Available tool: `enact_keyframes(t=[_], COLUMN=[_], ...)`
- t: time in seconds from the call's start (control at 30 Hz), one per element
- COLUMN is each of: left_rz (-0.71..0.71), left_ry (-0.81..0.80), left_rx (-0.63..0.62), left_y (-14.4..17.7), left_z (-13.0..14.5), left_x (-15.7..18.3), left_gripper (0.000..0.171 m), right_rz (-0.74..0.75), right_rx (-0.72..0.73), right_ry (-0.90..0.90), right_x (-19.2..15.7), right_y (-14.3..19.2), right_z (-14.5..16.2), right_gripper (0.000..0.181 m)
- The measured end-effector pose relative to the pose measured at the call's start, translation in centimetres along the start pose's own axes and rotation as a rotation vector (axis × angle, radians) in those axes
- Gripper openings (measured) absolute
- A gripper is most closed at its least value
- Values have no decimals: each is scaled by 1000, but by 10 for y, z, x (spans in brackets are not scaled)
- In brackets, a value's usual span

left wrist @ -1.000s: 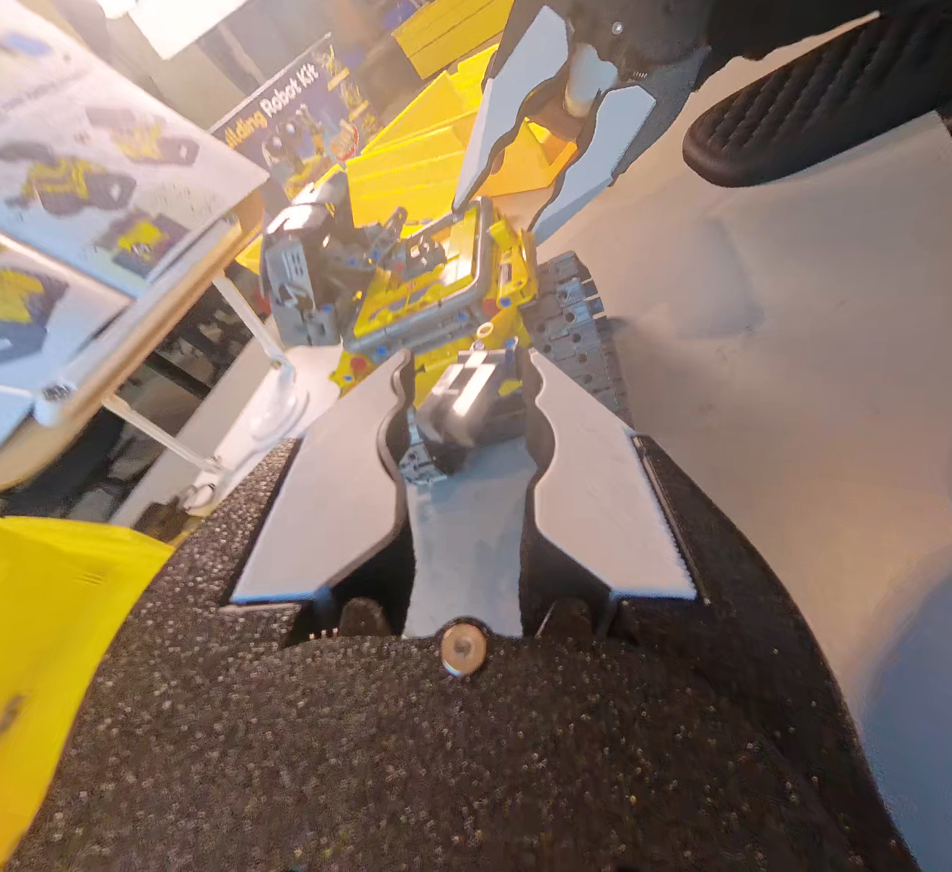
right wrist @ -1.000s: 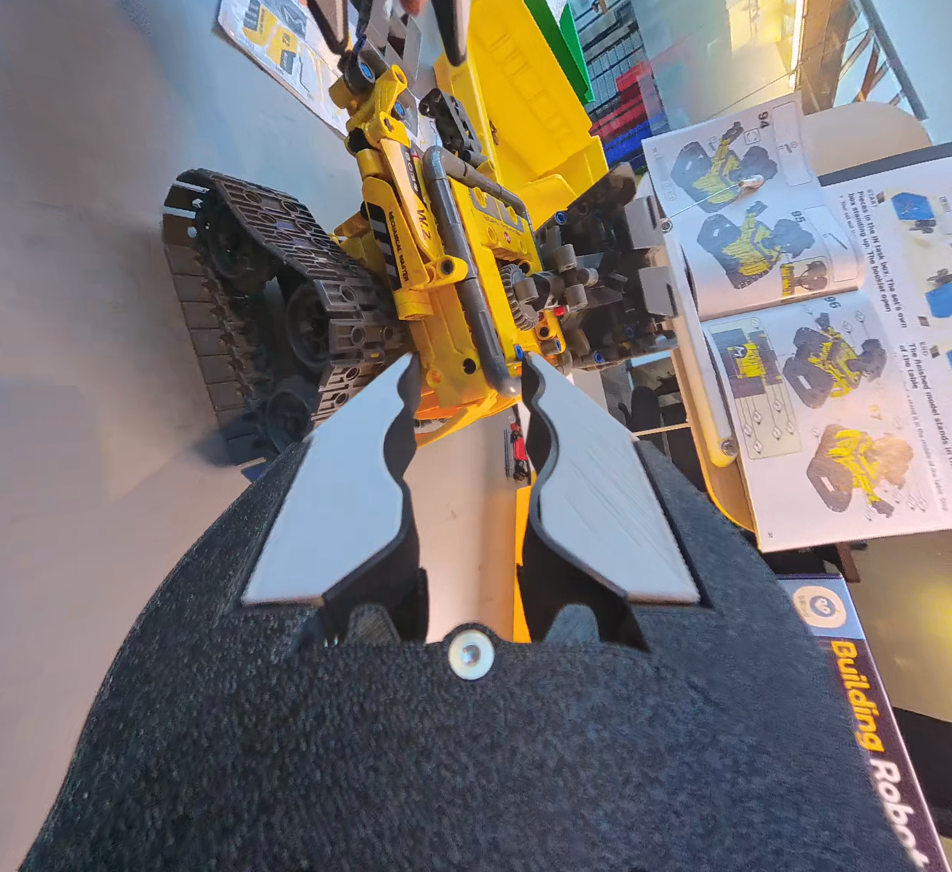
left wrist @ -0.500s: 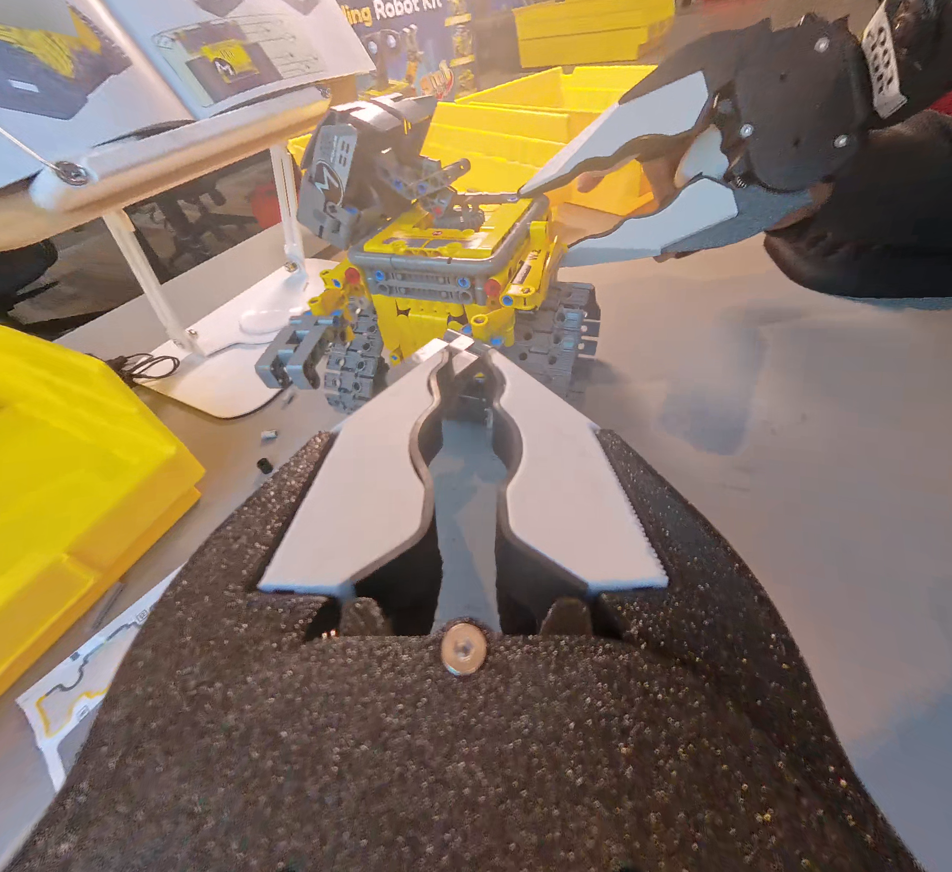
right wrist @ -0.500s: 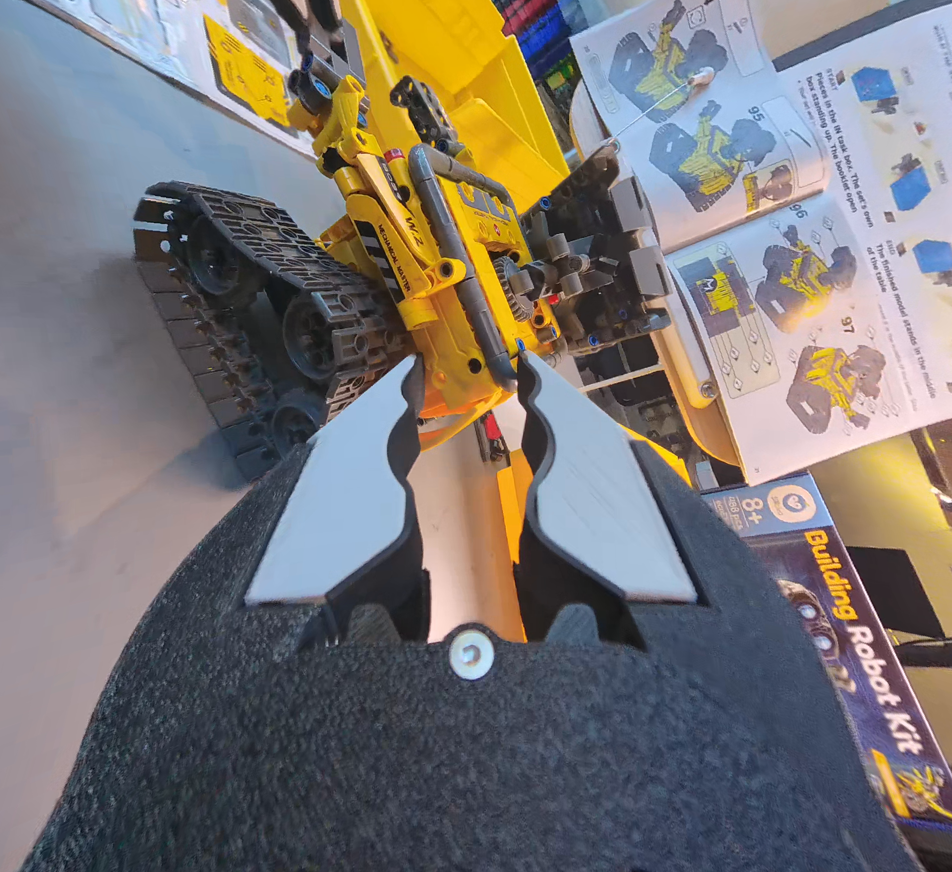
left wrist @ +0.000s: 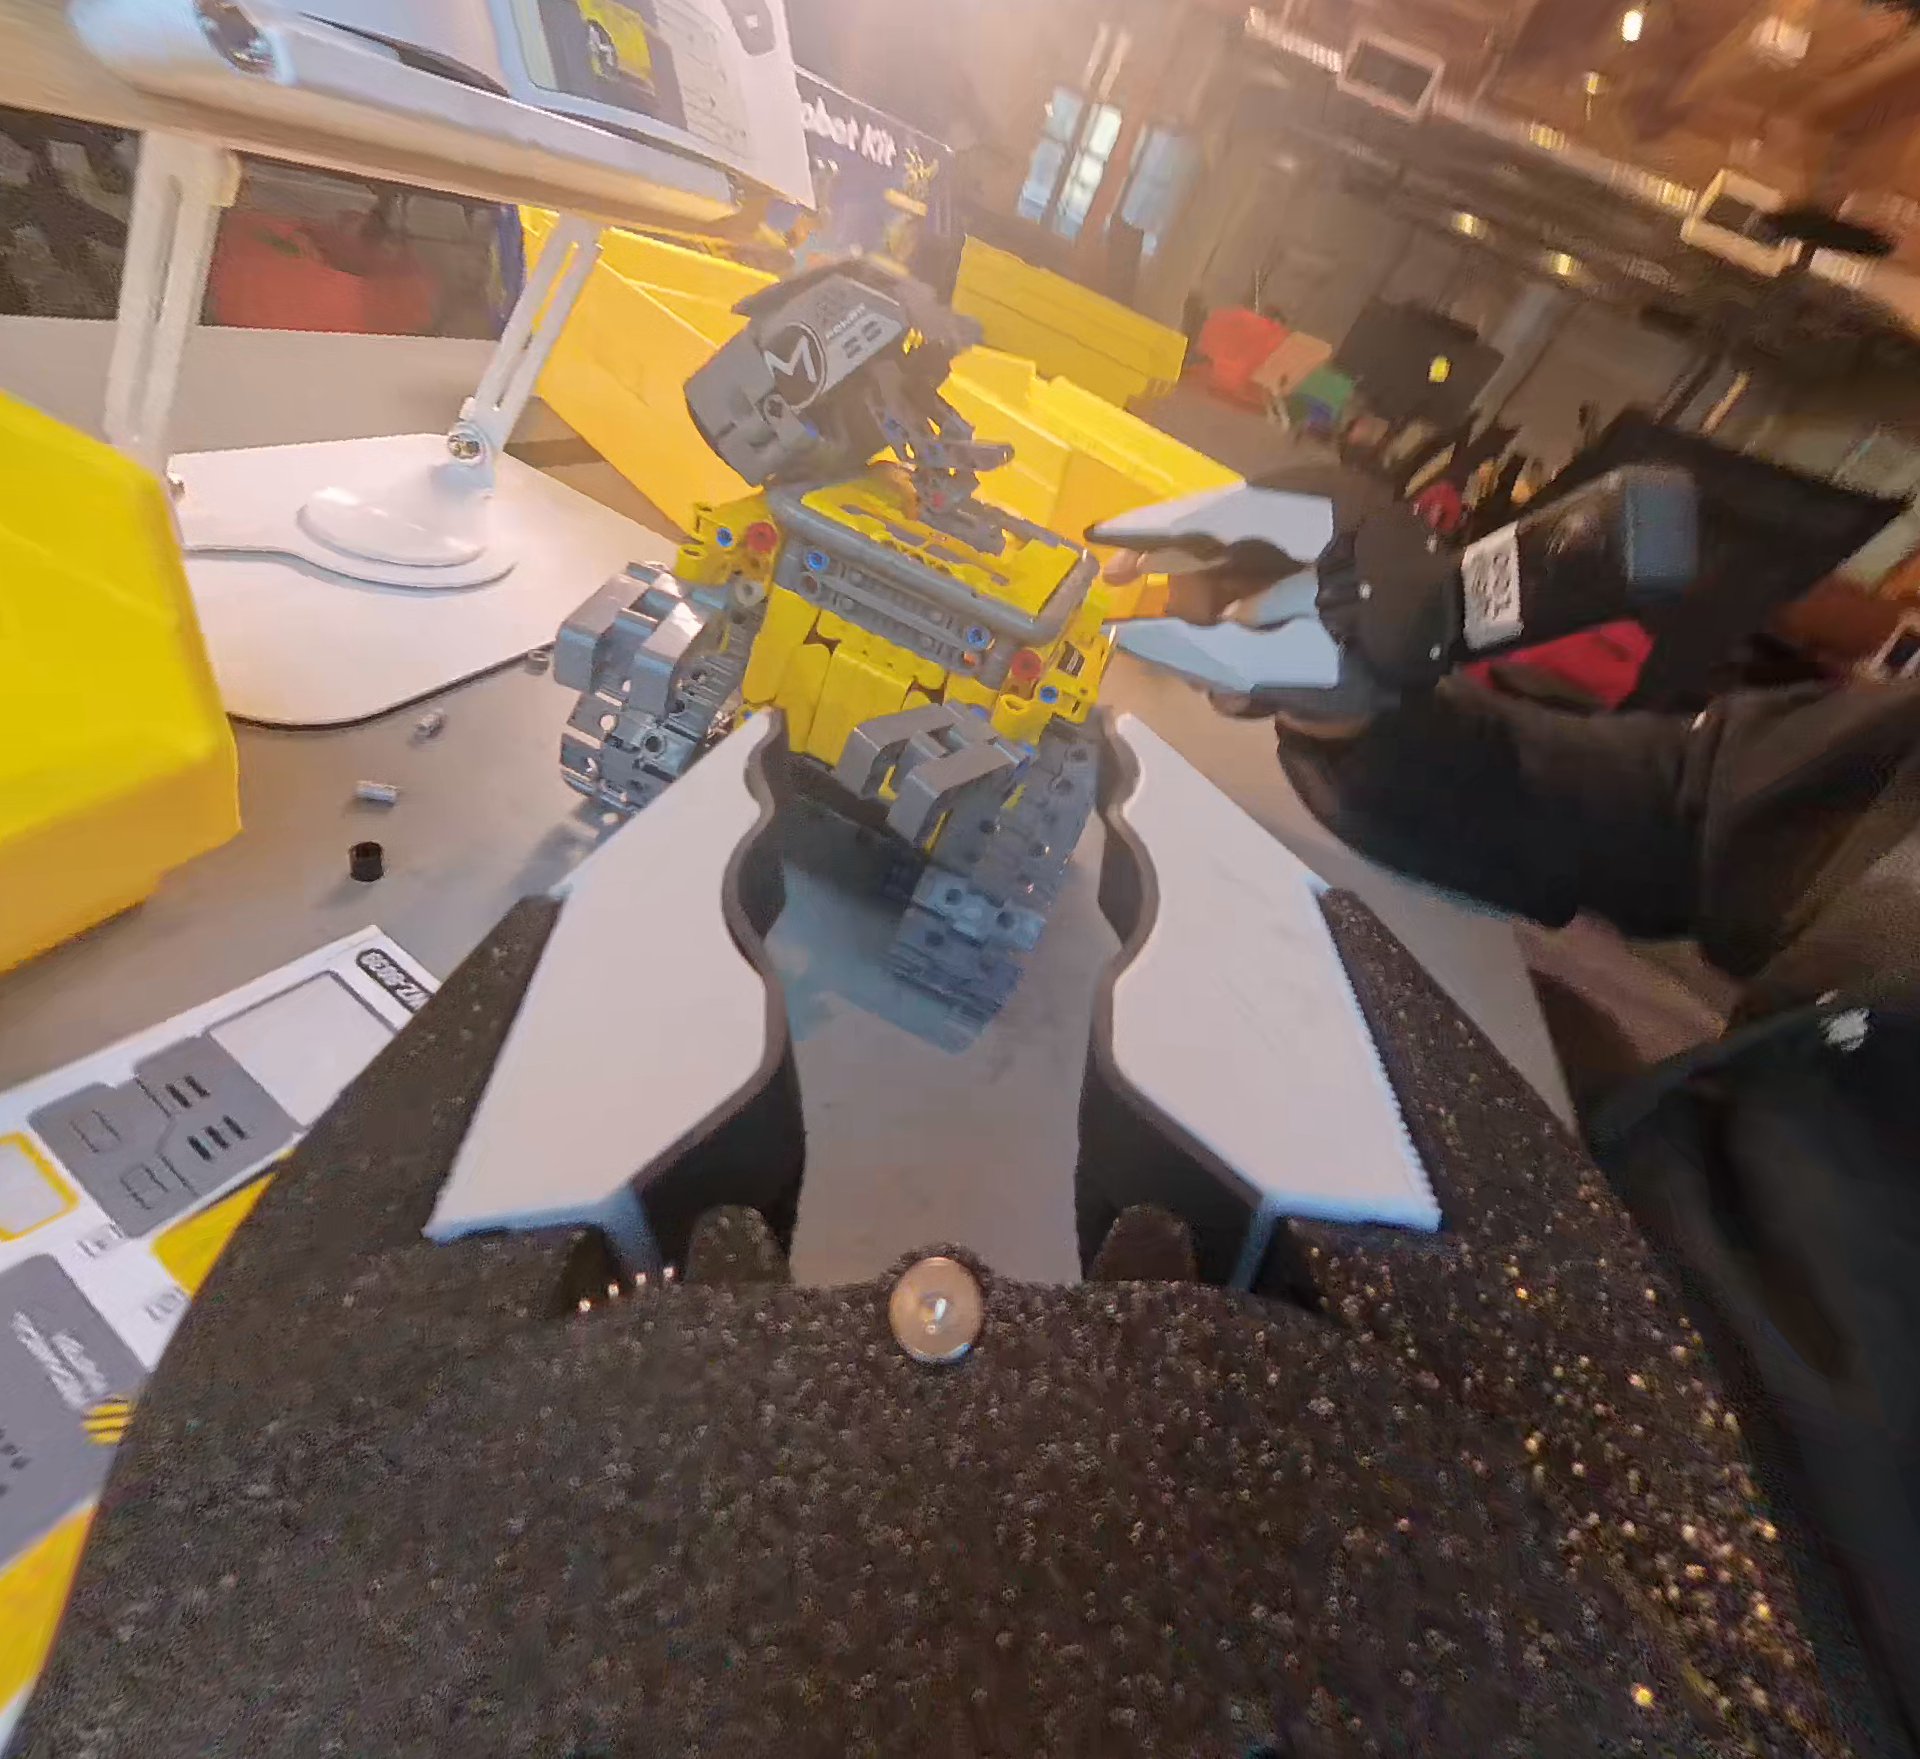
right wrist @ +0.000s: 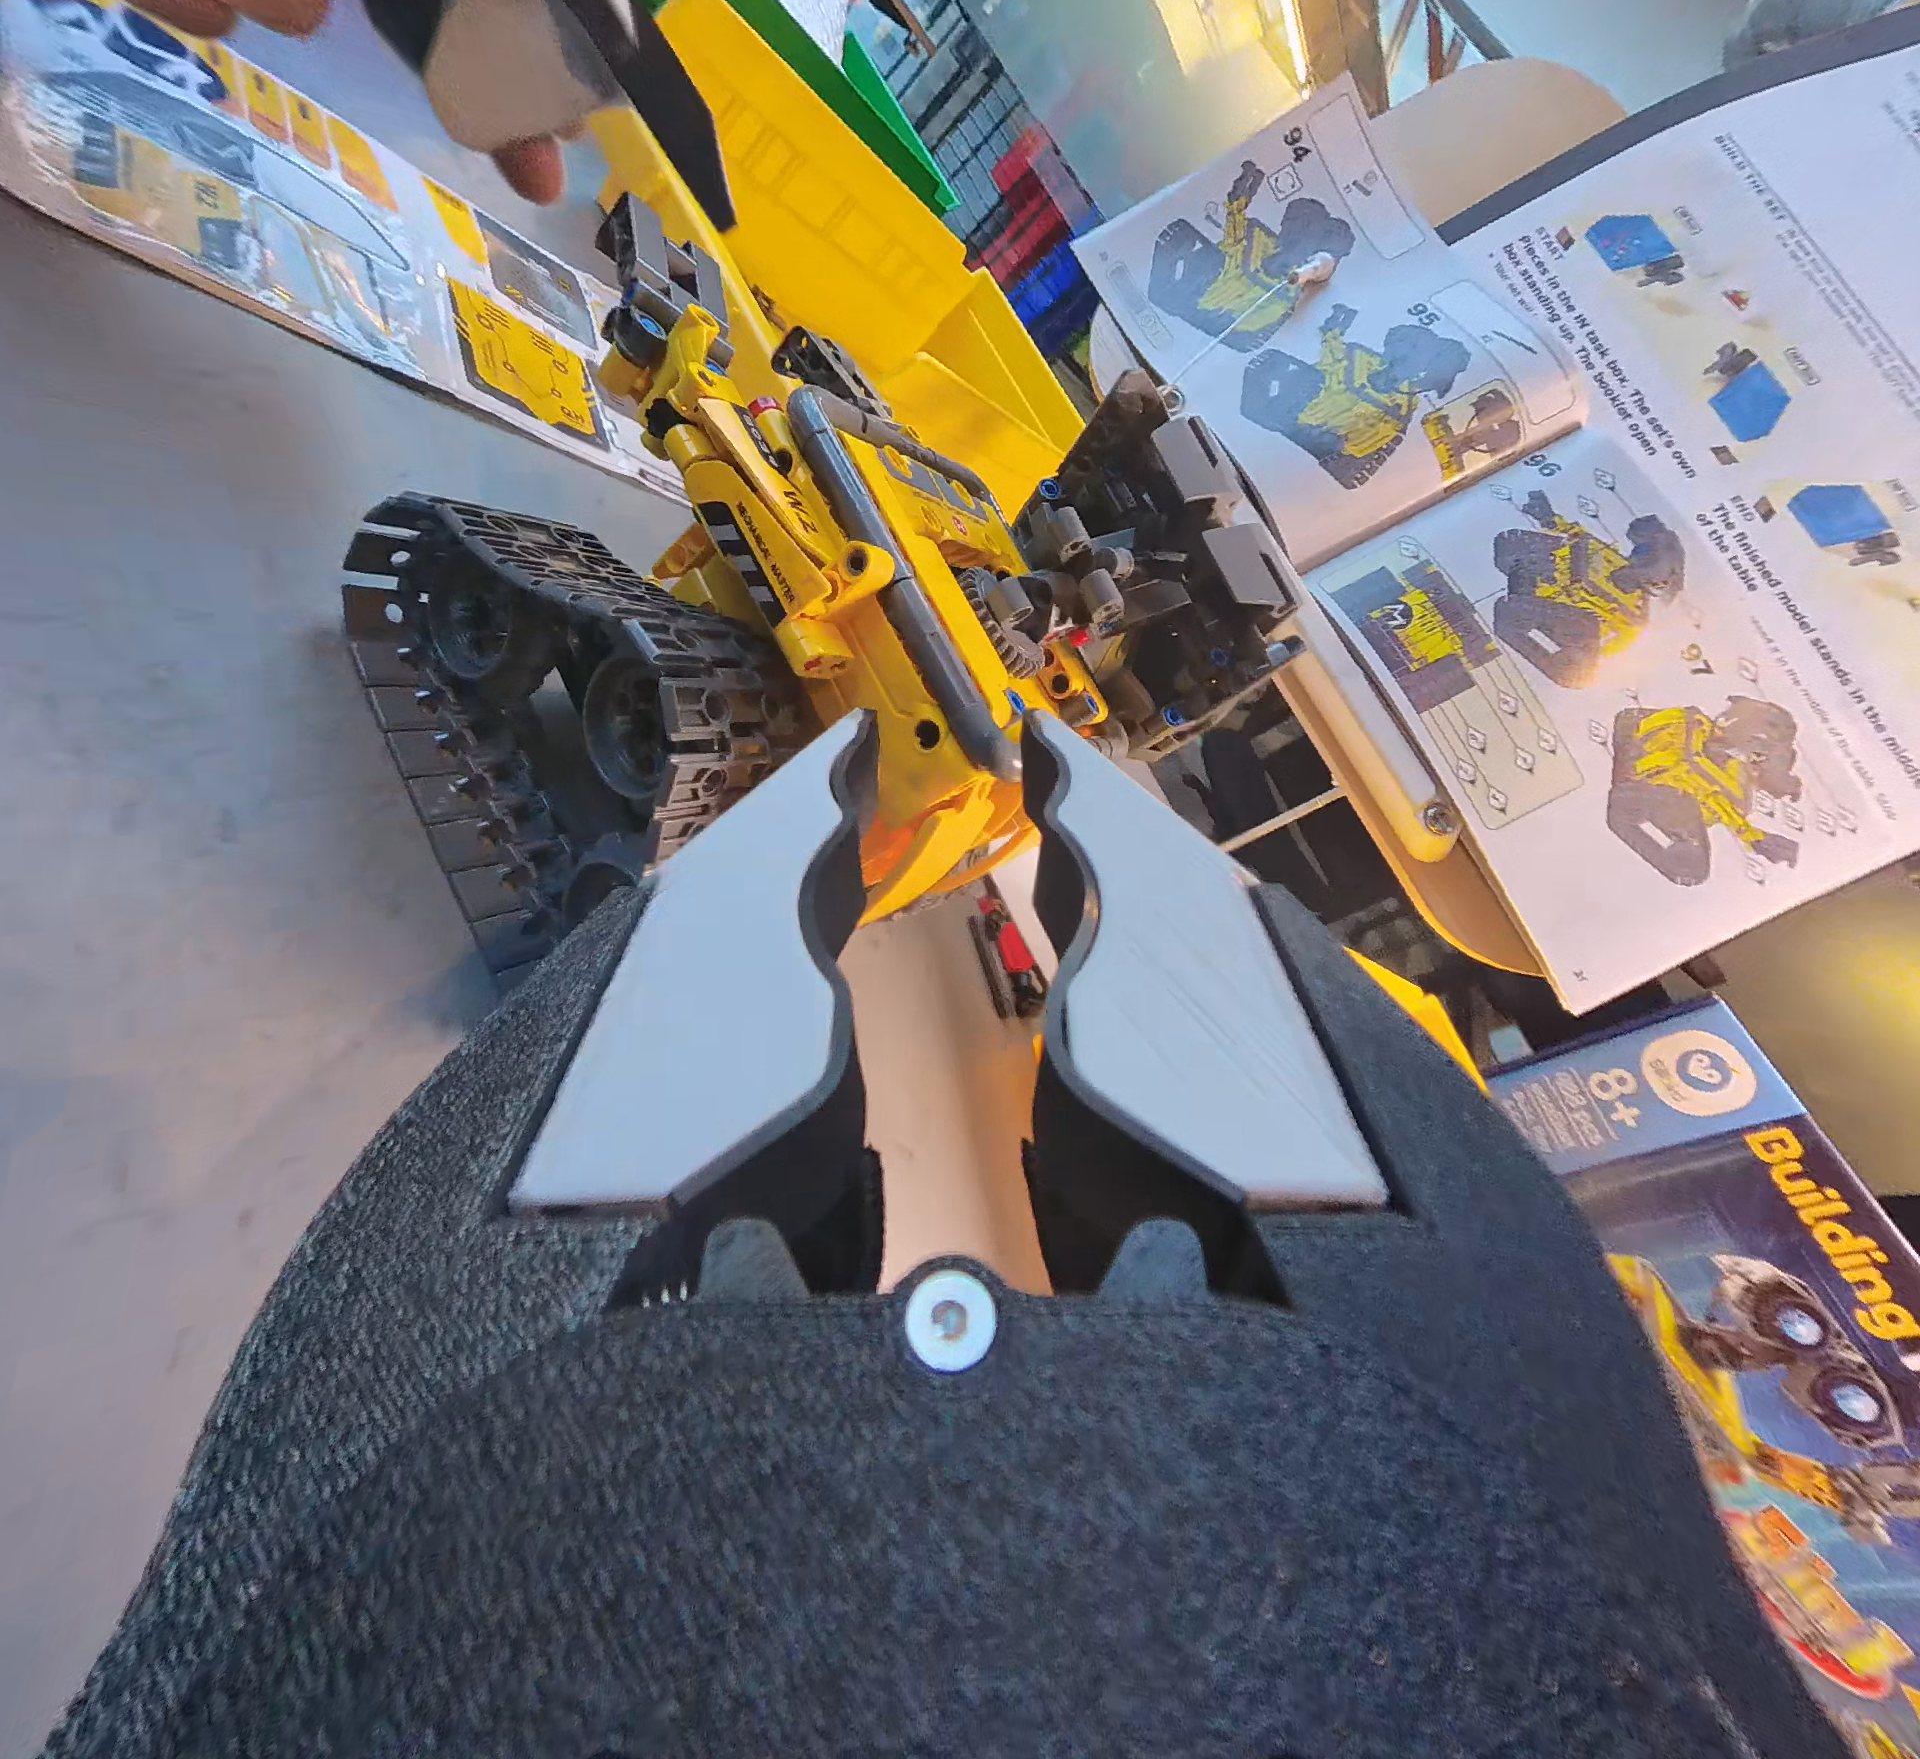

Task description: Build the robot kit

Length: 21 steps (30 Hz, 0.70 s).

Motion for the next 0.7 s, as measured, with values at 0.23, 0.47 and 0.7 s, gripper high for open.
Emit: enact_keyframes(t=[0.23, 0.47, 0.7], left_rz=[22, -102, -152], left_ry=[-199, -298, -297], left_rx=[-179, -177, -162], left_y=[-24, -17, -14], left_z=[8, 12, 19], left_x=[0, 13, 20], left_gripper=[41, 32, 29], right_rz=[-32, -22, -31], right_rx=[5, 11, 30], right_ry=[-28, -29, -38], right_x=[4, 5, 5], right_y=[-5, -7, -8], right_z=[7, 8, 9], right_gripper=[32, 34, 34])
Point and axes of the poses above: each gripper's, where its closed fingertips meet, y back along the fingers, z out of its underside, x = y × z across the jaws, the point moved 10 cm from there along y, back along the fingers, and after that the axes turned 3 degrees about y, right-handed, at the moved point
